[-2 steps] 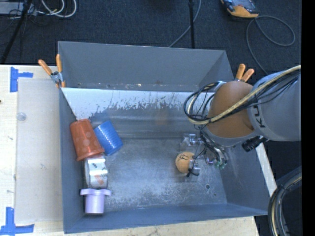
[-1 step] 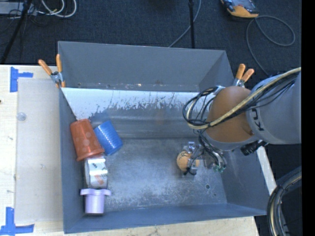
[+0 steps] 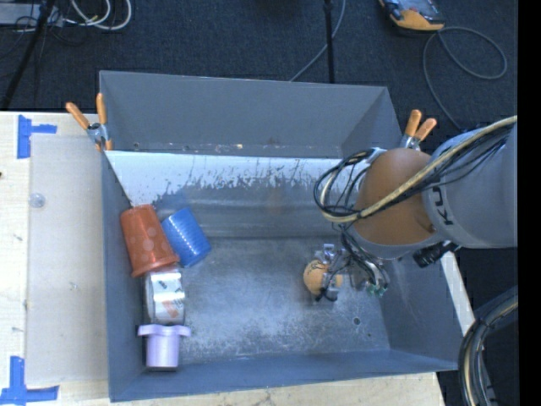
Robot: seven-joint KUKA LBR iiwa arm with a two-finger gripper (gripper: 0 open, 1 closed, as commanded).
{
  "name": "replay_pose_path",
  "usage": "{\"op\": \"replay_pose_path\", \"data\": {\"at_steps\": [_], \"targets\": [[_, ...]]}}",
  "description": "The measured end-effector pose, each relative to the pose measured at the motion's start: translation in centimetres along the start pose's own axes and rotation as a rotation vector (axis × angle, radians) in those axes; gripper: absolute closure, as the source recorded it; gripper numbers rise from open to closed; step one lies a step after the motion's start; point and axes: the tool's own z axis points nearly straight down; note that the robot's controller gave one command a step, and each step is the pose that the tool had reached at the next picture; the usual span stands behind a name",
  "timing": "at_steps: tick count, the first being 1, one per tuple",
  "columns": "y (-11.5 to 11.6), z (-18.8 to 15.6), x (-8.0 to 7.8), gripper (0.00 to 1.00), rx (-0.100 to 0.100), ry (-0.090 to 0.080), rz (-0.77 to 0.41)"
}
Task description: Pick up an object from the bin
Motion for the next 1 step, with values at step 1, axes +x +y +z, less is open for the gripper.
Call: {"op": "replay_pose_path", "data": {"at_steps": [1], "targets": [[0.01,-0.38,0.14,1.00,0.000,0.004,0.000]]}}
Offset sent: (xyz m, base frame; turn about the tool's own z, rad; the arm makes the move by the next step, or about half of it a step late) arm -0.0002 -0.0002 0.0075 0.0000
